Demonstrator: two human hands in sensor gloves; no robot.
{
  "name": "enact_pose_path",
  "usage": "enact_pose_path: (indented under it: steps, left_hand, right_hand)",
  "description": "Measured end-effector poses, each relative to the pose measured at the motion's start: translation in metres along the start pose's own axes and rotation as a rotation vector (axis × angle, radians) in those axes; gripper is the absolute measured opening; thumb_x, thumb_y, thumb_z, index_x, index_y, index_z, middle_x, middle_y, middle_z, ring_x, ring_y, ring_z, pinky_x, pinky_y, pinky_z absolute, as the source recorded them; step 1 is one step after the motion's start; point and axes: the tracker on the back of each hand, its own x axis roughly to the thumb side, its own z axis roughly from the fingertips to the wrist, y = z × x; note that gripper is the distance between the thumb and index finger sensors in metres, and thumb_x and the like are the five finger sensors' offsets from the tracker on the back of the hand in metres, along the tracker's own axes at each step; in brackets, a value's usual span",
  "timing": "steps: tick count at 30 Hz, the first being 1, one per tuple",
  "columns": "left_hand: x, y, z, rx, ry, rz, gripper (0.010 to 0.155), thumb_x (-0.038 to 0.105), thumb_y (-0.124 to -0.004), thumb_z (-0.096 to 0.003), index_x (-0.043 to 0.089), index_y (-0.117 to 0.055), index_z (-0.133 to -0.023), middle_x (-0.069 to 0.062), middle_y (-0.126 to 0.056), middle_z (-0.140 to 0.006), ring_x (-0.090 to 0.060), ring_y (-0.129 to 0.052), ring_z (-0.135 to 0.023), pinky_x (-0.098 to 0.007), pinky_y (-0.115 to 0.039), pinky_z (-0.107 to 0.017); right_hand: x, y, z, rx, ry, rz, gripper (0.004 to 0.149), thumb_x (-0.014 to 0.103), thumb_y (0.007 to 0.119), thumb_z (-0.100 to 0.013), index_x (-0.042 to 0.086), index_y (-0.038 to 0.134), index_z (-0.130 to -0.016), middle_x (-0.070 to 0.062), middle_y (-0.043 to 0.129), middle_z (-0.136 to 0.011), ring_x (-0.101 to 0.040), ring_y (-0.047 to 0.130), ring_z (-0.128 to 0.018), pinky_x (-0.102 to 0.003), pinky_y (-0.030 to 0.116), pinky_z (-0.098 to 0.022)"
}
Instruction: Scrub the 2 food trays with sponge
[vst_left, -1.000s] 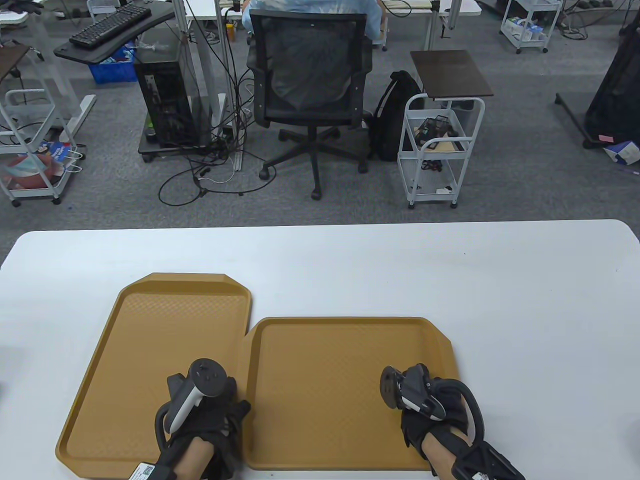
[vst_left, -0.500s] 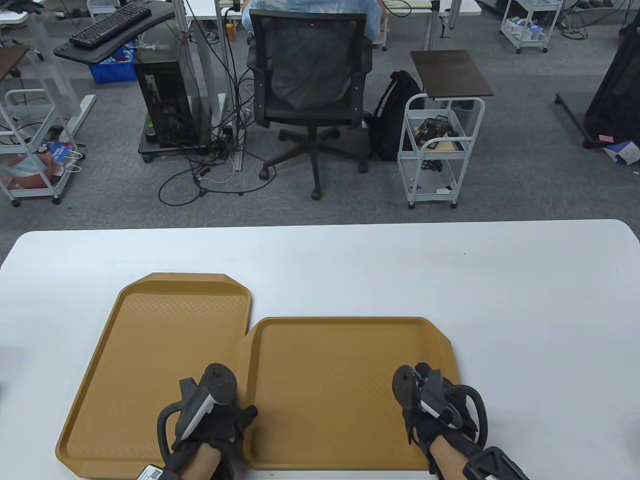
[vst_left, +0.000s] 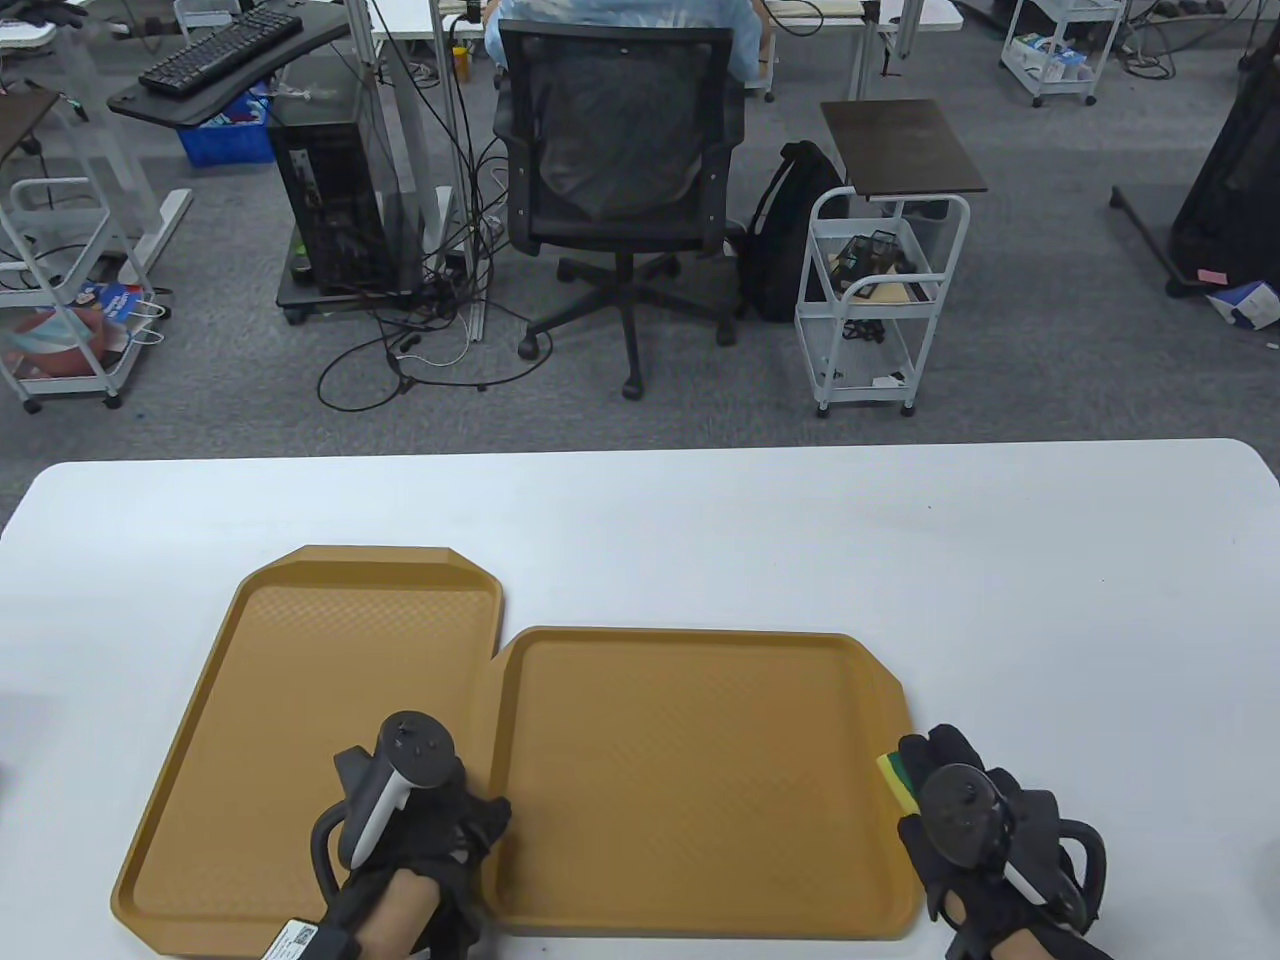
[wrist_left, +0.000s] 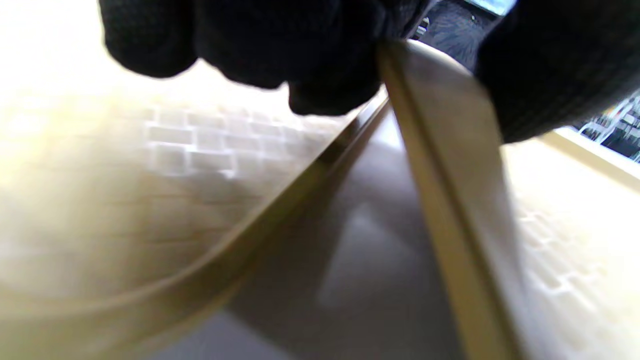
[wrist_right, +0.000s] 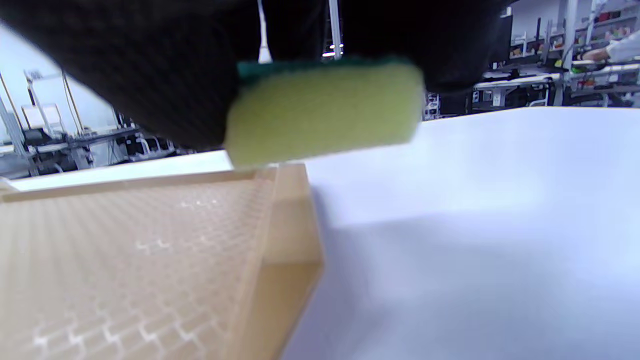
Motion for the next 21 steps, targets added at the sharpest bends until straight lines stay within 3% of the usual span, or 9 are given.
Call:
enact_pose_path:
  steps: [4,7,9,11,13,15,17,21]
  left_hand:
    - [-0.001,0.003,0.002,-0.02,-0.039,0.128,0.071,0.059,-0.09,-0.0376,0.021,-0.071,-0.095,-0.002,-0.09,-0.069,-0.024,-0.091,-0.047,-0.048,-0.076,-0.05]
    - [0.01,0.008,0.007,-0.04,-0.061,0.066,0.074,0.058,-0.087,-0.0399,0.021,-0.057,-0.096,-0.005,-0.084,-0.087,-0.029,-0.101,-0.06,-0.043,-0.086,-0.044]
    - [0.013,0.009,0.007,-0.034,-0.044,0.129,0.072,0.054,-0.089,-0.0409,0.02,-0.056,-0.095,0.001,-0.092,-0.081,-0.024,-0.115,-0.048,-0.038,-0.096,-0.032]
    - [0.009,0.008,-0.001,-0.107,-0.019,0.23,0.066,0.051,-0.087,-0.0431,0.021,-0.059,-0.095,0.007,-0.102,-0.068,-0.017,-0.121,-0.033,-0.032,-0.1,-0.022]
    - [0.004,0.006,-0.008,-0.156,0.024,0.379,0.067,0.047,-0.09,-0.0444,0.021,-0.061,-0.099,0.004,-0.104,-0.068,-0.023,-0.12,-0.033,-0.035,-0.098,-0.022]
    - [-0.002,0.007,-0.02,-0.166,-0.022,0.392,0.065,0.049,-0.09,-0.0442,0.021,-0.067,-0.098,0.006,-0.106,-0.065,-0.018,-0.121,-0.029,-0.031,-0.1,-0.02]
    - [-0.005,0.007,-0.028,-0.189,-0.053,0.538,0.063,0.048,-0.091,-0.0463,0.02,-0.07,-0.099,0.003,-0.106,-0.067,-0.019,-0.12,-0.031,-0.032,-0.1,-0.022]
    - [0.003,0.01,-0.045,-0.131,-0.053,0.578,0.06,0.049,-0.092,-0.0456,0.021,-0.075,-0.096,0.003,-0.107,-0.067,-0.02,-0.12,-0.032,-0.032,-0.1,-0.023]
  right_hand:
    - [-0.002,-0.01,0.003,-0.019,-0.042,-0.054,0.071,0.037,0.093,-0.043,0.029,0.06,-0.105,-0.008,0.051,-0.115,-0.043,0.079,-0.086,-0.057,0.072,-0.064]
    - [-0.003,-0.014,0.007,-0.027,-0.073,-0.064,0.07,0.037,0.093,-0.043,0.029,0.06,-0.105,-0.007,0.051,-0.115,-0.043,0.078,-0.087,-0.057,0.072,-0.064]
    - [-0.003,-0.016,0.008,-0.024,-0.083,-0.083,0.069,0.037,0.093,-0.043,0.029,0.061,-0.105,-0.007,0.052,-0.115,-0.043,0.078,-0.087,-0.057,0.072,-0.065]
    - [-0.005,-0.018,0.009,-0.019,-0.094,-0.113,0.069,0.038,0.093,-0.043,0.029,0.061,-0.105,-0.008,0.052,-0.115,-0.043,0.079,-0.087,-0.057,0.072,-0.064]
    - [-0.008,-0.018,0.009,0.004,-0.098,-0.173,0.069,0.037,0.093,-0.044,0.029,0.061,-0.105,-0.008,0.052,-0.114,-0.044,0.079,-0.087,-0.057,0.072,-0.064]
    - [-0.01,-0.019,0.008,0.009,-0.096,-0.194,0.069,0.037,0.093,-0.044,0.028,0.061,-0.105,-0.008,0.052,-0.114,-0.044,0.079,-0.087,-0.057,0.072,-0.064]
    - [-0.012,-0.019,0.008,0.018,-0.098,-0.223,0.069,0.037,0.093,-0.044,0.028,0.062,-0.105,-0.009,0.053,-0.114,-0.044,0.079,-0.086,-0.058,0.072,-0.064]
    - [-0.016,-0.019,0.007,0.03,-0.098,-0.268,0.069,0.037,0.093,-0.044,0.028,0.062,-0.105,-0.009,0.053,-0.114,-0.045,0.079,-0.086,-0.058,0.072,-0.063]
